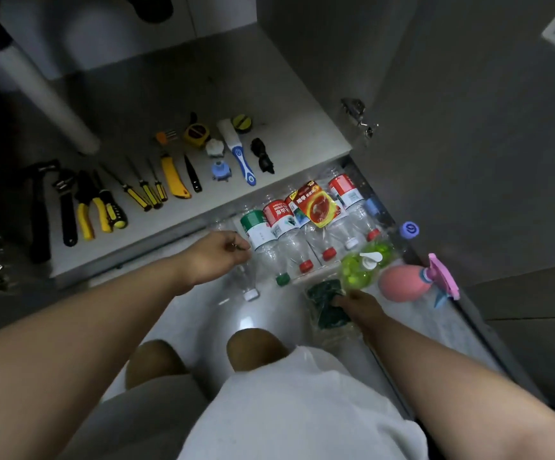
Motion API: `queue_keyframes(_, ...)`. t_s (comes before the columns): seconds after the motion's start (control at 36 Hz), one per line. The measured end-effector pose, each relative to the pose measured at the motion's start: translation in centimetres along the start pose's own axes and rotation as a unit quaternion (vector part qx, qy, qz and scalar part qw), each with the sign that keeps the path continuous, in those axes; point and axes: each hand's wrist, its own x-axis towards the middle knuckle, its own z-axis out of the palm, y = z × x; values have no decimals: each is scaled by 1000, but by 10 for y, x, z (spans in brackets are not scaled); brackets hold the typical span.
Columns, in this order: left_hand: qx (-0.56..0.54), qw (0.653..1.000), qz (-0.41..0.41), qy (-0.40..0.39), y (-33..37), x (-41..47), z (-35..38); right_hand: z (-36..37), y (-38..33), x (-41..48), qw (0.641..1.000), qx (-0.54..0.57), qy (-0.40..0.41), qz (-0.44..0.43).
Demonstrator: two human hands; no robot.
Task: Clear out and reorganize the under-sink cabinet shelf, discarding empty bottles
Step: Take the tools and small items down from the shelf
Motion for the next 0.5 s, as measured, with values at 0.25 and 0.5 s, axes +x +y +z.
queue_keyframes(0.25, 38, 999, 9, -10, 0, 7, 2, 9, -2, -9, 913, -359, 188, -42)
queue_keyframes(0.5, 83, 996, 24, 7, 10, -26, -31, 13, -23, -49, 906, -337, 105, -234)
